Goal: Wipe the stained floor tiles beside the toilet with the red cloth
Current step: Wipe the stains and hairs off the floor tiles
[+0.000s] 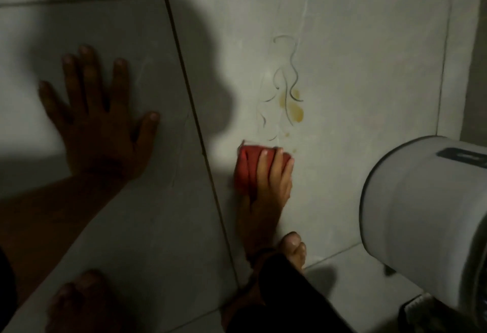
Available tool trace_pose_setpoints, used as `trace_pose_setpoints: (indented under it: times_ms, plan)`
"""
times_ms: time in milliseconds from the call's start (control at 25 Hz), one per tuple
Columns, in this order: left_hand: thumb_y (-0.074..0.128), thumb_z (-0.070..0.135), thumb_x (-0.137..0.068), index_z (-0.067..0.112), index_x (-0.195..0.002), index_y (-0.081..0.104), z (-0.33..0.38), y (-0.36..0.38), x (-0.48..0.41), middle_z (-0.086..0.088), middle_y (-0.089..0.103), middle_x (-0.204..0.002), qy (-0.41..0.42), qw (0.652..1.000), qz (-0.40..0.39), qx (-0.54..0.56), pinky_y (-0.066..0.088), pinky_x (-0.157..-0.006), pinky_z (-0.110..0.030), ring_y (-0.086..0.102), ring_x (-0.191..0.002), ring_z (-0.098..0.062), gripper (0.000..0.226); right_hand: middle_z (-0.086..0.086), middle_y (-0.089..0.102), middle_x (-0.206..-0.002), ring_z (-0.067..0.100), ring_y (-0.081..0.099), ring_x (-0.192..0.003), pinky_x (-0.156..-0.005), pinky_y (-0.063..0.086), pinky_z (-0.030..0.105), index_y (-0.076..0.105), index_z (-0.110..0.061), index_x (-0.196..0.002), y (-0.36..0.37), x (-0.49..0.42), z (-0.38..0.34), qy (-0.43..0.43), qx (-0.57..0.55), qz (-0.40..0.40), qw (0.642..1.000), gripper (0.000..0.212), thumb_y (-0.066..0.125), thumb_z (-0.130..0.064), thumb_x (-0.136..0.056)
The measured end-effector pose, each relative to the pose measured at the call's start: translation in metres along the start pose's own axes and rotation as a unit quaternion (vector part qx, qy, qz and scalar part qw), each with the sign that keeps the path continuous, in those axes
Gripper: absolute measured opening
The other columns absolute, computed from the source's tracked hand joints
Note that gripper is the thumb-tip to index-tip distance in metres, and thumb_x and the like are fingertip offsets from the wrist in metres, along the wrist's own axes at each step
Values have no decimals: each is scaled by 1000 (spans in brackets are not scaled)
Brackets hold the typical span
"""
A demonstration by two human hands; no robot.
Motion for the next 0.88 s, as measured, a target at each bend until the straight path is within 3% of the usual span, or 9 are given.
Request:
trace_pose_setpoints:
  times_ms: [120,200,280,360,440,520,640,800,880]
  plan:
    - [33,67,-105,27,-178,10,2,-1,2,-22,4,-184,-10,1000,-3,22,7,-127,-79,6,-170,-48,86,-4,1,-183,49,54,-143,-107,49,67,6,-37,-170,-18,63,21,31,15,-58,998,79,36,-47,-98]
    - [34,65,-105,26,-178,9,3,-1,-1,-23,5,-184,-4,1000,5,25,9,-126,-79,6,-169,-48,87,16,14,-180,52,36,-156,-119,38,70,16,-19,-169,-31,20,51,126,-22,-35,991,78,36,-33,-95]
    - [34,66,-105,28,-179,4,3,0,-1,-22,4,-184,4,1000,10,23,11,-126,-79,6,-170,-48,88,25,19,-176,51,13,-164,-132,18,65,28,-5,-166,-39,-65,51,188,-95,79,974,79,41,-27,-91]
    - [33,66,-105,30,-178,0,2,2,-1,-21,2,-184,8,1000,7,29,12,-125,-80,5,-170,-48,88,21,20,-178,47,10,-165,-131,14,58,30,-8,-166,-35,-100,15,127,-68,85,986,81,47,-26,-89]
    - [30,67,-105,33,-177,-3,1,2,0,-19,0,-185,2,999,1,45,12,-125,-81,3,-170,-46,87,16,17,-179,44,8,-166,-131,15,62,27,-14,-167,-23,-69,-1,39,-57,20,997,83,53,-21,-89]
    - [28,68,-104,35,-176,-5,1,3,1,-16,-2,-185,-7,999,0,49,9,-126,-80,1,-171,-44,87,15,15,-179,45,4,-166,-132,15,65,25,-14,-167,-32,-54,19,48,-58,-12,997,81,50,-21,-91]
    - [27,70,-103,36,-176,-6,0,5,-2,-8,-10,-185,-3,999,2,37,8,-126,-80,-5,-172,-37,87,20,18,-178,48,8,-165,-135,12,60,30,-8,-167,-50,-136,27,104,-97,72,987,77,45,-25,-93]
    - [27,69,-103,36,-176,-7,1,5,0,0,-21,-182,-1,999,4,43,7,-127,-79,-10,-171,-31,86,14,15,-179,43,4,-167,-132,13,56,28,-16,-168,-43,-131,-7,-119,-34,-10,992,79,42,-29,-91]
    - [28,68,-104,34,-176,-5,1,3,1,-6,-14,-184,1,999,7,41,6,-128,-78,-2,-172,-39,87,16,15,-179,44,3,-166,-134,14,61,29,-12,-167,-59,-130,18,-108,-36,-24,993,76,40,-30,-94]
Point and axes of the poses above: each hand's wrist, its own x-axis away from the middle knuckle, its own y-axis out of the palm, z = x × y, the point moved 5 cm from there along -x, towards the middle knuckle
